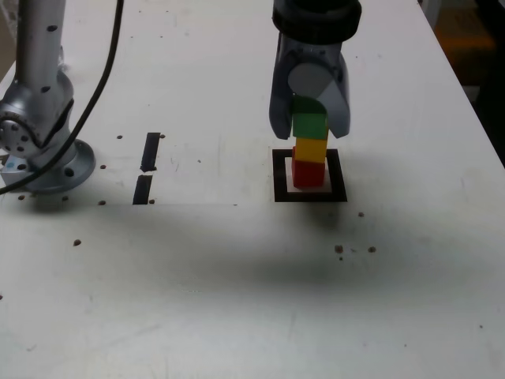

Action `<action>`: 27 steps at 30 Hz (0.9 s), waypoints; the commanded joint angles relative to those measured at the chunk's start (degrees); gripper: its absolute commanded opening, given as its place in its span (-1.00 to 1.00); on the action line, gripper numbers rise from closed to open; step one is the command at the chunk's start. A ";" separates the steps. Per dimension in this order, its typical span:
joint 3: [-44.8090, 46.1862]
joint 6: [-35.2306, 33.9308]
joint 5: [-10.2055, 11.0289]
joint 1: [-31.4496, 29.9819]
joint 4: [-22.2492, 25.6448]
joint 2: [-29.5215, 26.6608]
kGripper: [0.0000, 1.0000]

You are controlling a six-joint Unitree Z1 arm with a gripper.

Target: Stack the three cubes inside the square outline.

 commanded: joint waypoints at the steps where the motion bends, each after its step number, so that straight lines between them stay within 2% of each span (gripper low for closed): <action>1: -0.36 0.11 0.11 0.16 -0.12 0.02 0.24; 13: -0.22 0.20 0.98 0.18 0.17 -0.46 0.35; 22: 0.07 -0.94 5.33 0.31 2.93 -6.37 0.50; 27: 2.19 -1.47 6.45 0.76 4.65 -10.75 0.53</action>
